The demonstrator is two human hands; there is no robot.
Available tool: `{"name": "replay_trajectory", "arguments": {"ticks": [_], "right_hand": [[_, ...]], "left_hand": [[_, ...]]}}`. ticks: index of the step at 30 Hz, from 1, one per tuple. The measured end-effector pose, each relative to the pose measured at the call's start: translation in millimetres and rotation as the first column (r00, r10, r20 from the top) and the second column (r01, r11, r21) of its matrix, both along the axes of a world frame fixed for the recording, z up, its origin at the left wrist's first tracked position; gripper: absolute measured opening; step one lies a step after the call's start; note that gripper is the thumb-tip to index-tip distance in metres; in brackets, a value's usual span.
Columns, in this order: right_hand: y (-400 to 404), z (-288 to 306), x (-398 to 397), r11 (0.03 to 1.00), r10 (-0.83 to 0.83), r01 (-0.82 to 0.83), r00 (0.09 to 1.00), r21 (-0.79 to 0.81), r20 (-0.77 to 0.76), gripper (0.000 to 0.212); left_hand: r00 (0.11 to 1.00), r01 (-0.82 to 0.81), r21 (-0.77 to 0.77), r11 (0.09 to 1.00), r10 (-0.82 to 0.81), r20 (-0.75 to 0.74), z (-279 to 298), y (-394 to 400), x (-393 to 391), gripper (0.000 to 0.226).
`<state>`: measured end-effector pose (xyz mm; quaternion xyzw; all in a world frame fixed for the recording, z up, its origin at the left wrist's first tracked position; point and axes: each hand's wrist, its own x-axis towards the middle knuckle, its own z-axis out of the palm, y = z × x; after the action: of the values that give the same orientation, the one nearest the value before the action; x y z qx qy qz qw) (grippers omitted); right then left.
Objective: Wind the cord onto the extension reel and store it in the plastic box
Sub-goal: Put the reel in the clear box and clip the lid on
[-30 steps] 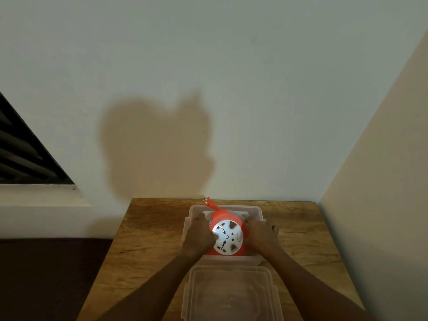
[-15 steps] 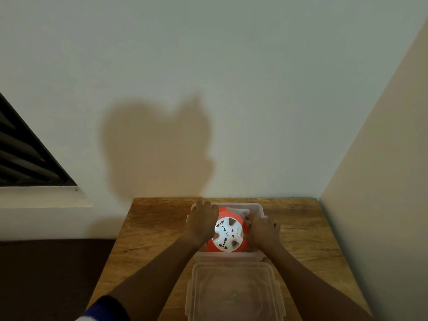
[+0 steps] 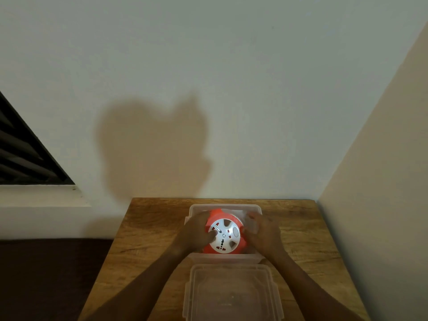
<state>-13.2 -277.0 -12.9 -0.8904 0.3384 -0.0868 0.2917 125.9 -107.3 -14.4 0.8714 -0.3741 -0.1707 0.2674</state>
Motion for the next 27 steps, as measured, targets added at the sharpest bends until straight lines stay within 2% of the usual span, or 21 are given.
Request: {"name": "replay_trajectory", "arguments": {"ticks": [2,3,4,6,7,9,11,12,14,17,22,27], "right_hand": [[8.3,5.6,-23.5,0.982,-0.143,0.104,0.953,0.157,0.266,0.038],[13.7,5.4,-38.4,0.957,-0.254,0.181,0.901,0.229,0.352,0.035],[19.0,3.2,-54.0,0.919,-0.366,0.26,0.842,0.298,0.395,0.031],[27.4,-10.8,-84.1,0.818,-0.547,0.391,0.756,0.422,0.36,0.028],[30.2,-20.8,-97.5,0.777,-0.593,0.443,0.755,0.447,0.281,0.031],[32.0,-40.8,-120.6,0.748,-0.569,0.495,0.821,0.441,0.045,0.037],[37.6,-52.6,-135.0,0.768,-0.441,0.46,0.884,0.445,-0.153,0.037],[40.8,-56.1,-140.0,0.79,-0.37,0.42,0.907,0.446,-0.2,0.039],[46.4,-57.1,-144.7,0.829,-0.265,0.341,0.938,0.444,-0.225,0.037],[52.6,-53.0,-146.4,0.85,-0.2,0.283,0.954,0.444,-0.224,0.029],[55.2,-28.2,-157.2,0.831,-0.221,0.287,0.956,0.477,-0.191,0.02],[46.0,-8.7,-179.6,0.802,-0.268,0.333,0.942,0.495,-0.199,0.013]], "left_hand": [[0.984,-0.114,-0.196,0.974,0.138,0.113,1.0,26.2,-11.4,0.033],[0.966,-0.189,-0.277,0.942,0.229,0.12,-2.4,41.8,-18.4,0.02],[0.947,-0.258,-0.309,0.915,0.303,0.107,-7.1,56.9,-25.5,0.018],[0.926,-0.361,-0.266,0.894,0.378,0.013,-24.3,82.5,-39.5,0.024],[0.914,-0.402,-0.222,0.888,0.403,-0.045,-33.9,92.0,-46.1,0.025],[0.866,-0.495,-0.1,0.863,0.481,-0.138,-50.8,103.3,-57.3,0.023],[0.806,-0.565,0.028,0.825,0.559,-0.196,-63.8,110.7,-66.1,0.013],[0.779,-0.581,0.093,0.809,0.585,-0.226,-67.9,112.8,-70.0,0.017],[0.762,-0.548,0.184,0.816,0.578,-0.291,-75.8,115.2,-75.3,0.031],[0.802,-0.432,0.261,0.863,0.5,-0.327,-76.3,115.2,-82.2,0.028],[0.755,-0.472,0.286,0.834,0.55,-0.357,-61.7,113.6,-86.0,0.013],[0.751,-0.385,0.24,0.891,0.454,-0.48,-39.6,126.9,-88.9,0.017]]}}
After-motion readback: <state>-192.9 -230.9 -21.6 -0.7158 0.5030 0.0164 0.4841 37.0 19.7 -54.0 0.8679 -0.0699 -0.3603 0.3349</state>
